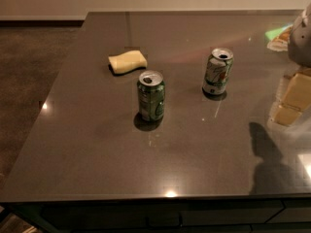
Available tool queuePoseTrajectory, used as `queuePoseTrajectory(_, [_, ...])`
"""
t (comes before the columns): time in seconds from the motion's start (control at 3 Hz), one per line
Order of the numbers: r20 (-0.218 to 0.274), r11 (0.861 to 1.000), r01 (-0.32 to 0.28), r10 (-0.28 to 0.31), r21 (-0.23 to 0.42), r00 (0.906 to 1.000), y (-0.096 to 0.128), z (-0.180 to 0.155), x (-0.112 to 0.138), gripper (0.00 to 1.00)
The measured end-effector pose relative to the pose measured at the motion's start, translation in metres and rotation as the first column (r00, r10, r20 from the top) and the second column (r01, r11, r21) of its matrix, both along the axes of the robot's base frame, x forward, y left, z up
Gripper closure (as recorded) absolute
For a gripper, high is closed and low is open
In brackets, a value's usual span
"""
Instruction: Knock green can over
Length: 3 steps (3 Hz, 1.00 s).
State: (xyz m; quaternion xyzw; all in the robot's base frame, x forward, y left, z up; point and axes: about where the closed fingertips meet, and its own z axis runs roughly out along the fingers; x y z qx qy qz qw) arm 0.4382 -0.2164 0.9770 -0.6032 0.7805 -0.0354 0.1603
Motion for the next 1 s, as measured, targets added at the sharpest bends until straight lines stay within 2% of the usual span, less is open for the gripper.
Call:
queuePoseTrajectory(0.33, [0.000, 1.000, 0.000, 0.000, 0.000, 1.0000, 0.000, 0.000, 0.000, 0.00])
queuePoseTrajectory(0.67, [-0.008, 0.999, -0.011, 0.011, 0.042, 0.9999, 0.007, 0.003, 0.004, 0.00])
queuePoseTrajectory(1.0, [-0.001, 0.994, -0.046, 0.046, 0.103, 0.9989, 0.037, 0.007, 0.012, 0.00])
